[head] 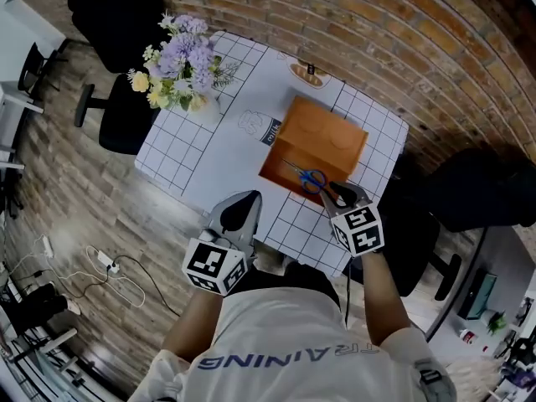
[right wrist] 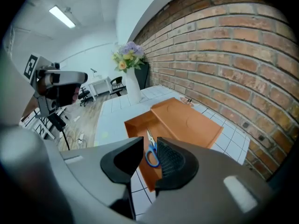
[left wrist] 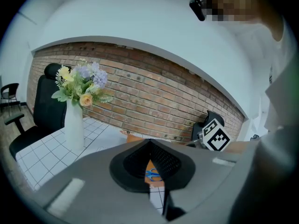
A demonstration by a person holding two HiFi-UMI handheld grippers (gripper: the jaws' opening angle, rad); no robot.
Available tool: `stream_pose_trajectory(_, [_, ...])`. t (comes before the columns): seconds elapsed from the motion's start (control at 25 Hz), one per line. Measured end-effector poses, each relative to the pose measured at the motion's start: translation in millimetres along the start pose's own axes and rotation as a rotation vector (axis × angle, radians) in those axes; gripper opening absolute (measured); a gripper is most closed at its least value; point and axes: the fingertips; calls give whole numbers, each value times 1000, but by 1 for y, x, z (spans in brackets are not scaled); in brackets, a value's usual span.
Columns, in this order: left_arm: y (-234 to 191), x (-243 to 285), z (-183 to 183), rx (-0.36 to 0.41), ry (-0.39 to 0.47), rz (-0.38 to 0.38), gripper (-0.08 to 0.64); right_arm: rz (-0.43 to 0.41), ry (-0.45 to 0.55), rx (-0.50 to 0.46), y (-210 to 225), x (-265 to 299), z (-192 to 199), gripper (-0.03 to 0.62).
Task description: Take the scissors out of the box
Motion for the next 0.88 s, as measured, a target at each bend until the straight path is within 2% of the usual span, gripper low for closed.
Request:
stream_pose_trajectory(0.28, [-19,4,-4,-17,9,-21,2,-90,-203,-205,-7,54,20,129])
stream_pose_trajectory(0.52, [-34,3,0,-44,2,-39,2,-195,-355,-274,-10,93,47,140])
stream_pose_trajectory(0.68, [-45,2,3,-74,-4,-52,2,-233,-415,-318,-13,108,56,147])
stream_pose_trajectory(0.88, [-52,0,5,-81,-6,-61,2,-240,-492,-368,-15,112,63,143])
Point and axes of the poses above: the fingertips, and each gripper's own axes: x forward along the fingers, y to its right, z out of its underside, and after that the axes turned 14 degrees about -x, right-handed
